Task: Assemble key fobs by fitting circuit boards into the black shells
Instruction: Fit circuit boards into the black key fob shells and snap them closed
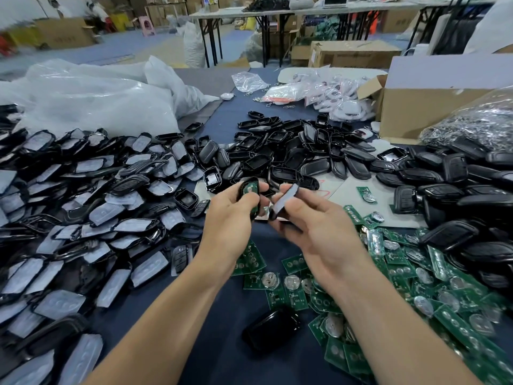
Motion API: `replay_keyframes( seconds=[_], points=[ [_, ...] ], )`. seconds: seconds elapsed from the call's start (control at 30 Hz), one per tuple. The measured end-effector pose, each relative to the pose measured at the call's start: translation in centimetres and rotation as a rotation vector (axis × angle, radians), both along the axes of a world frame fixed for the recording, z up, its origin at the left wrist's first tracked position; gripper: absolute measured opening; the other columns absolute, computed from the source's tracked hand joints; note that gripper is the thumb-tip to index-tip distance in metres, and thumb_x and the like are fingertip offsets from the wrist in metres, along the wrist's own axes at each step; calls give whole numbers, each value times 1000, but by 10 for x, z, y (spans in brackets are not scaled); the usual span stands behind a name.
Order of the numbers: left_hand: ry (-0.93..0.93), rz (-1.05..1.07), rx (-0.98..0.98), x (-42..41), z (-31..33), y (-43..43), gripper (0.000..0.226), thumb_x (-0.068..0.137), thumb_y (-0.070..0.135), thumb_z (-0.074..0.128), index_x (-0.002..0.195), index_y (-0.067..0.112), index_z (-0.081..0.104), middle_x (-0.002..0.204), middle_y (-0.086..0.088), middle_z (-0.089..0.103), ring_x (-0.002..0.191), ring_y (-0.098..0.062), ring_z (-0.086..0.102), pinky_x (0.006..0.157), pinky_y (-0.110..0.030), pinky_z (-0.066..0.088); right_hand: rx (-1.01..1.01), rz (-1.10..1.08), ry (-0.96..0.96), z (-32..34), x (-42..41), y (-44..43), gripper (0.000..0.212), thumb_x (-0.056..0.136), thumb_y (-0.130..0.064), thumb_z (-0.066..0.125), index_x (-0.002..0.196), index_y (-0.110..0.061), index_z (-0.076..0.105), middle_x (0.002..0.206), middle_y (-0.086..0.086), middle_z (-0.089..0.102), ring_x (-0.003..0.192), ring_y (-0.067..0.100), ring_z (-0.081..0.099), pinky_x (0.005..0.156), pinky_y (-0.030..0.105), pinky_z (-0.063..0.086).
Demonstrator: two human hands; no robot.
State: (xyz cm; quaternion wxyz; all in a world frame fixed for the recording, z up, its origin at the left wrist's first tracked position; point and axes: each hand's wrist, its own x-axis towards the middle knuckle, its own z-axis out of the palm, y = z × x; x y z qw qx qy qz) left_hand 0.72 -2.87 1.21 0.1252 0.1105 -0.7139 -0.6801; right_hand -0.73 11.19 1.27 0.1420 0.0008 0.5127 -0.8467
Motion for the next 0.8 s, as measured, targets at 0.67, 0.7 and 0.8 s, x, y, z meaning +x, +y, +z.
replay_keyframes(
  seconds=[0.67, 0.7, 0.8],
  points=[
    [10, -301, -228, 1, -3, 0, 80, 83, -31, 40, 143, 20, 57, 122, 1, 75, 115, -8, 70, 103, -22, 52, 791, -168, 444, -4, 12, -4, 36, 90, -15, 73, 122, -30, 74, 99, -22, 74, 94, -8, 67, 87, 10, 50],
    [9, -304, -216, 3, -1, 1, 80, 84, -30, 40, 144, 20, 56, 123, 2, 75, 116, -8, 70, 105, -23, 51, 798, -170, 451, -4, 12, -4, 35, 90, -15, 72, 121, -32, 73, 98, -24, 73, 93, -10, 66, 83, 6, 48],
    [-3, -310, -173, 6, 2, 4, 82, 82, -29, 43, 144, 23, 58, 126, 6, 74, 120, -5, 67, 104, -20, 50, 824, -176, 455, -3, 14, -4, 35, 92, -18, 70, 123, -34, 71, 95, -27, 70, 94, -7, 65, 80, 4, 45]
  ],
)
